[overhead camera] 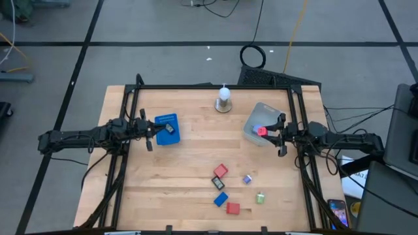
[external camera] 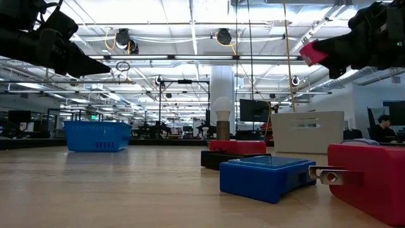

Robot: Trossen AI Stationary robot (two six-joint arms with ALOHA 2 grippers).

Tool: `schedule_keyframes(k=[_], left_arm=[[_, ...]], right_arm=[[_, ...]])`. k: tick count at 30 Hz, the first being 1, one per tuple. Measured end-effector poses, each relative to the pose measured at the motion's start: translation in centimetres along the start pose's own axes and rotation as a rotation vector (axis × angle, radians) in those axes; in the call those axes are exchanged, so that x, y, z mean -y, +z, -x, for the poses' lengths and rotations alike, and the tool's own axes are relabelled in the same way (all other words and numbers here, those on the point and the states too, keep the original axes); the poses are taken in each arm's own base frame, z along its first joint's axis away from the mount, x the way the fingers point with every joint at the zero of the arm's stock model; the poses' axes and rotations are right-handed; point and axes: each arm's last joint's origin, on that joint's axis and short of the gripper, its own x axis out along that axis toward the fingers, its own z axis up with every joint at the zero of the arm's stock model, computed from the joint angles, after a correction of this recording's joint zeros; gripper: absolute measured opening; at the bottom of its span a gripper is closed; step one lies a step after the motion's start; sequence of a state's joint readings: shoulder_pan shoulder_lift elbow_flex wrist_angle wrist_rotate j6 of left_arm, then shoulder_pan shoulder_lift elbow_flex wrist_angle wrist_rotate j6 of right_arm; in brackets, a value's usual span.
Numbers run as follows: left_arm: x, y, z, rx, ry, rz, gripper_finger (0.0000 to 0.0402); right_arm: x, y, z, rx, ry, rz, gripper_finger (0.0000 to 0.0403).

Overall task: Pick & Place Office items
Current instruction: Put the pink charger adapter into the gray bin

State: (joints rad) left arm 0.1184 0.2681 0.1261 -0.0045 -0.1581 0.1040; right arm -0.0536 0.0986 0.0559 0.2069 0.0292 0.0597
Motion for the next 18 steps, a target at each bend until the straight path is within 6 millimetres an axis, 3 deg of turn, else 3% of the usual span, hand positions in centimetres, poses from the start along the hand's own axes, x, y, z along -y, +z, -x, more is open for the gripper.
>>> schedule_keyframes(k=[9, 14, 18], left_arm=[[0.0, 0.0, 0.0, 0.001, 0.001, -0.007, 0.0024], [0.0, 0.1, 0.0, 0.008, 0.001, 0.002, 0.0024], [0.0, 0.1, 0.0, 0.006, 0.001, 0.009, 0.0024]], right_arm=[[0.2, 0.4, -0.1, -0.014, -0.074, 0.058, 0.0143], [-0.1, 5.7, -0.8, -0.033, -0.108, 0.105, 0.0143], [0.0, 8.1, -2.1, -0.247, -0.199, 0.133, 0.0143]])
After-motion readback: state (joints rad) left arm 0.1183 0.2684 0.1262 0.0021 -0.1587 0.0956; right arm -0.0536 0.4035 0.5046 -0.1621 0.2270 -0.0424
